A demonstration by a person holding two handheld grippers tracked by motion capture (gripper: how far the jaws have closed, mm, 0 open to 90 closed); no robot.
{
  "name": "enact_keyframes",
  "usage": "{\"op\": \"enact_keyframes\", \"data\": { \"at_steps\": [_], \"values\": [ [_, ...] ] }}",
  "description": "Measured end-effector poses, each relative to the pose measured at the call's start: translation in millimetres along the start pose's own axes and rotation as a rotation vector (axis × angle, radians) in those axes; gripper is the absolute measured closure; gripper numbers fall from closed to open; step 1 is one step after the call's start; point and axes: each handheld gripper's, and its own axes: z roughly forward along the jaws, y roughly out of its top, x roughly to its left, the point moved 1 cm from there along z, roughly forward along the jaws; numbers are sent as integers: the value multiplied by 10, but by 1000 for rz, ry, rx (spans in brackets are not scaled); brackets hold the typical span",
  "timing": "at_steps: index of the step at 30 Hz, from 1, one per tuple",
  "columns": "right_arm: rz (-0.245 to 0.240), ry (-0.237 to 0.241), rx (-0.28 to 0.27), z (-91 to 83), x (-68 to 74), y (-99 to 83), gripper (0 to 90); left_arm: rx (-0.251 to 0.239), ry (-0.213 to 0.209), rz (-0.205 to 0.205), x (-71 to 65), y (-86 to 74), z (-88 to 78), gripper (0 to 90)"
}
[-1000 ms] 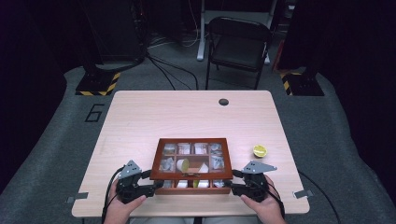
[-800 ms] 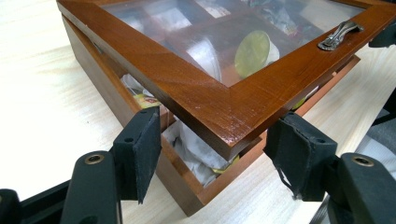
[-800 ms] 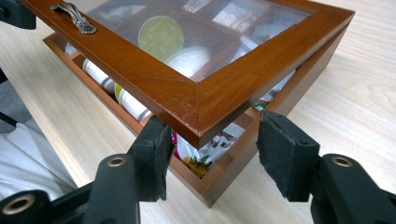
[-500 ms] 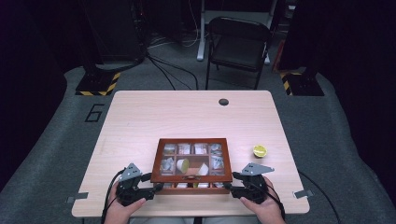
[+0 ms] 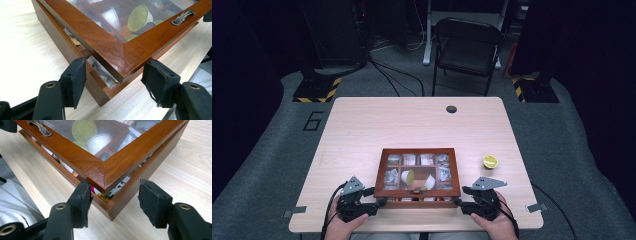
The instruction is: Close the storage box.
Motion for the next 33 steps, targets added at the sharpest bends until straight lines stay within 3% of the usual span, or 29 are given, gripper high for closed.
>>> {"op": "enact_keyframes", "data": {
  "at_steps": [20,33],
  "values": [
    [-17,-1,20,47,-14,-19,430,23,4,-1,11,-29,15,357],
    [-24,3,50,63,-17,-40,430,47,10,-28,6,-80,0,358]
  ]
}}
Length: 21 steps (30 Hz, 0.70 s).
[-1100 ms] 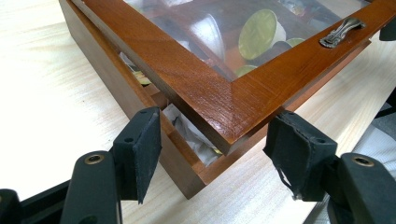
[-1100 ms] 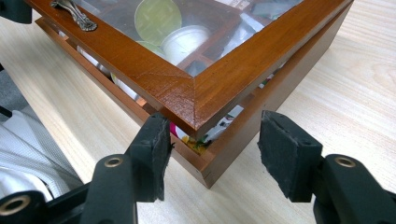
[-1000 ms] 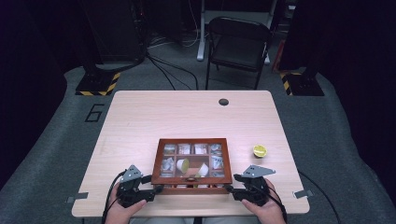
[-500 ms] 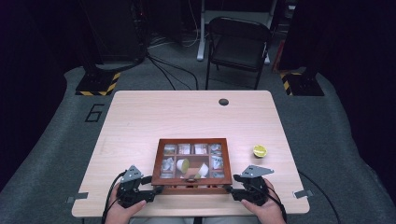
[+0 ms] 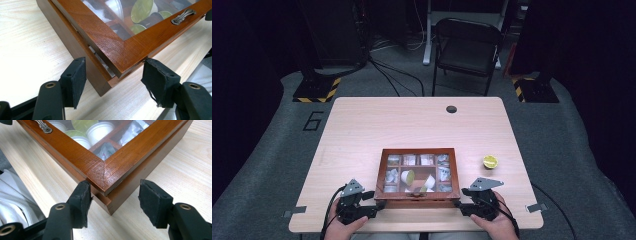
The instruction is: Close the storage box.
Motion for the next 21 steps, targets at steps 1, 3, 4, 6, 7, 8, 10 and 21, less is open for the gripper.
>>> {"op": "enact_keyframes", "data": {
  "at_steps": [1,3,4,6,7,8,10,21],
  "values": [
    [-3,6,7,-1,-7,-1,429,1,-1,-2,0,-2,2,358],
    [-3,9,11,1,-12,-2,430,6,0,-6,1,-5,5,358],
    [-4,3,10,3,-9,-3,430,5,1,-7,2,-6,7,358],
    [-2,8,9,0,-4,-3,430,7,-1,-9,5,-7,7,358],
    [-1,6,9,-2,1,-3,429,3,4,-6,6,-8,12,358],
    [-3,8,9,-3,-1,-4,429,5,6,-6,6,-10,14,358],
    [-5,9,13,-4,2,-6,428,24,-1,-7,14,-15,15,358],
    [14,5,11,-61,-14,-59,427,9,1,-48,64,-39,-18,358]
  ]
}}
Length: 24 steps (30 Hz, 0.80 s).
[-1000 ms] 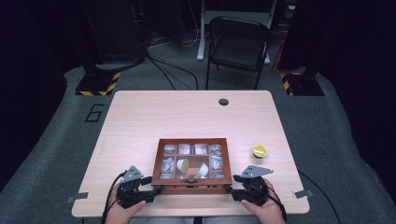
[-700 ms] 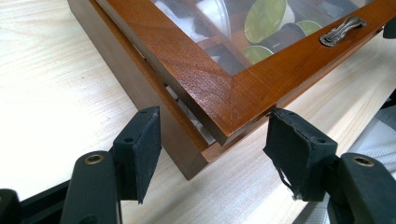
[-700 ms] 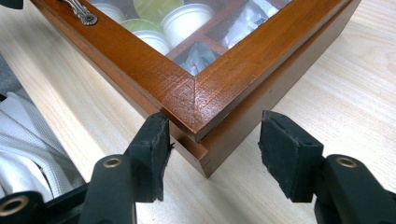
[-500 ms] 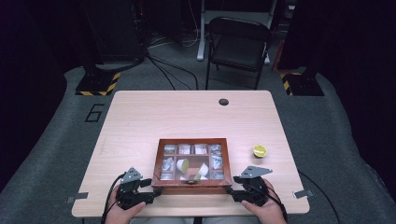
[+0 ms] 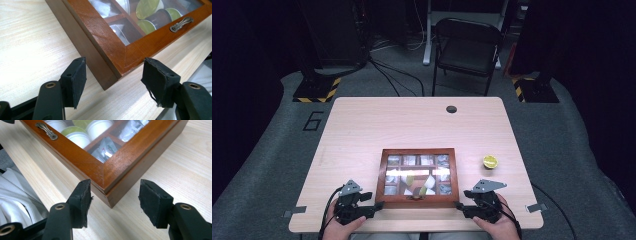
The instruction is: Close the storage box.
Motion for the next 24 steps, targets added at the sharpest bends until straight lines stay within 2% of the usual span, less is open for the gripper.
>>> {"op": "enact_keyframes", "data": {
  "at_steps": [10,15,18,24],
  "values": [
    [7,8,-10,-9,-6,10,426,-15,6,20,-11,25,-21,357],
    [27,9,-46,-58,-4,31,421,-32,1,6,-7,51,-45,356],
    [28,5,-66,-86,-11,45,420,-30,8,15,11,65,-69,356],
    [62,-2,-89,-132,-109,67,408,-52,16,-21,63,73,-86,355]
  ]
}}
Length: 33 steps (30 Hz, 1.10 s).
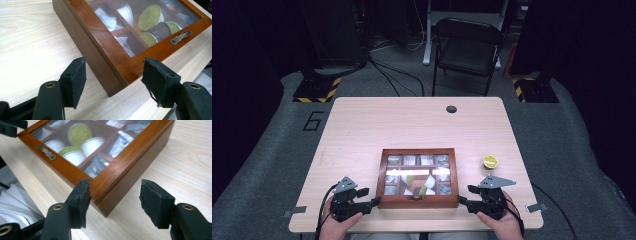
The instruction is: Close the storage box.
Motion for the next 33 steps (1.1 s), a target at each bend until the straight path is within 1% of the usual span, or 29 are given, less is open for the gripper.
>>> {"op": "enact_keyframes", "data": {
  "at_steps": [1,2,4,9,10,12,14,15,16,19,20,21,24,27,28,31,33],
  "values": [
    [9,-3,0,-5,-22,2,407,-5,9,2,10,4,2,354],
    [25,-2,-3,-10,-47,5,407,-8,9,0,19,7,3,354],
    [38,-11,-6,-18,-91,10,406,-6,9,-4,34,16,-2,354],
    [54,-33,-13,-32,-183,23,400,-8,30,-13,94,36,-5,354],
    [54,-39,-12,-37,-200,27,398,-15,34,-17,111,41,-3,353],
    [61,-44,-9,-43,-231,44,390,-15,27,-48,143,52,-15,345],
    [73,-37,-5,-38,-253,59,379,-25,40,-53,157,60,-18,342],
    [80,-37,0,-35,-263,65,376,-16,38,-55,163,72,-31,341],
    [85,-42,4,-34,-271,72,374,-23,40,-56,174,87,-34,341],
    [98,-65,10,-22,-299,117,374,-44,33,-88,233,167,-35,340],
    [91,-77,11,-16,-313,134,374,-51,38,-99,242,185,-32,341],
    [82,-83,11,-8,-325,149,374,-54,44,-96,269,214,-24,341],
    [84,-102,16,34,-374,203,374,-61,59,-100,326,299,16,341],
    [93,-101,15,89,-423,249,374,-60,75,-94,375,368,69,340],
    [100,-99,19,109,-432,264,374,-61,85,-90,386,385,93,341],
    [94,-113,31,173,-462,301,351,-54,91,-83,410,420,151,340],
    [93,-116,44,224,-475,324,335,-58,102,-83,424,437,189,340]
  ]
}}
